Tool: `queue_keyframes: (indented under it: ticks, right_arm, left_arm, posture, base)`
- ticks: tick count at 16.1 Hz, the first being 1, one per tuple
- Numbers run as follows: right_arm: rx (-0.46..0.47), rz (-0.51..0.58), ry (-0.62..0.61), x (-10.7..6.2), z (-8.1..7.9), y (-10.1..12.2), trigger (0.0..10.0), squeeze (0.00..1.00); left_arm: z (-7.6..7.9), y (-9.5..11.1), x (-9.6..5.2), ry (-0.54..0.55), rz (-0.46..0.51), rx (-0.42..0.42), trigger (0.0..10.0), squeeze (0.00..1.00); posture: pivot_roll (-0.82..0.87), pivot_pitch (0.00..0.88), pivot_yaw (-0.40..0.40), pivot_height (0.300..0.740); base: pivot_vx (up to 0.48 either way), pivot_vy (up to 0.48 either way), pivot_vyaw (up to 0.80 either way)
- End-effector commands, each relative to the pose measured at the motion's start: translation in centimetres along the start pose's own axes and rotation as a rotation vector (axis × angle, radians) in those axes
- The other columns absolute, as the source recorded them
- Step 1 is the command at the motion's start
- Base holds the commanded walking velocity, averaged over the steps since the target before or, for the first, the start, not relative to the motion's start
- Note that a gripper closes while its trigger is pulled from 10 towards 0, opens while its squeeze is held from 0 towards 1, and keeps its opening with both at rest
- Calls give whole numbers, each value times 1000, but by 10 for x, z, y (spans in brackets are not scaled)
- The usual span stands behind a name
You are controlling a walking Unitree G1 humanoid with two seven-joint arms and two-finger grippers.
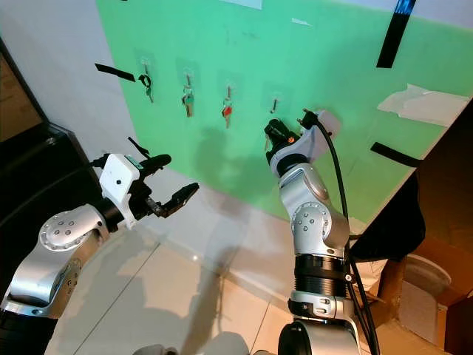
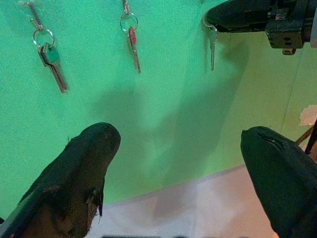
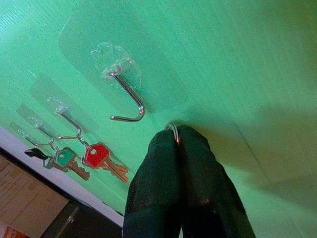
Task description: Hang keys on a hook
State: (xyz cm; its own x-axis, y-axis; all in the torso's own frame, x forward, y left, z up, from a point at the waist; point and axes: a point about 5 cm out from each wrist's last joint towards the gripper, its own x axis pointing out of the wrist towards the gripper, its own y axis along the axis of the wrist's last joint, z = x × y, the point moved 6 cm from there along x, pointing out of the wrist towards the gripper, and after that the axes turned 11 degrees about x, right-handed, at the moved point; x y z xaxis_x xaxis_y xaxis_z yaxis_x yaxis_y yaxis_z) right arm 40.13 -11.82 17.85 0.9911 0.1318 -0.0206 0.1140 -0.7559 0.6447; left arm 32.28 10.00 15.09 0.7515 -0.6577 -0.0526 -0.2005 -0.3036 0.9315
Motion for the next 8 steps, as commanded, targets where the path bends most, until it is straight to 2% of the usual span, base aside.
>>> queue_keyframes:
  ticks: [1,8]
  right_arm:
    - [-14,11,5,-2,-2,2,10000,0]
    - [-21,9,6,-2,-4,2,10000,0]
  left_arm:
    - [-2,-2,-1,3,-9,3,10000,0]
    - [-2,-1,0,4,-7,1,10000,0]
  posture:
    - [14,0,12,740]
    - [12,0,8,740]
  base:
    - [0,0,0]
    - [0,0,0]
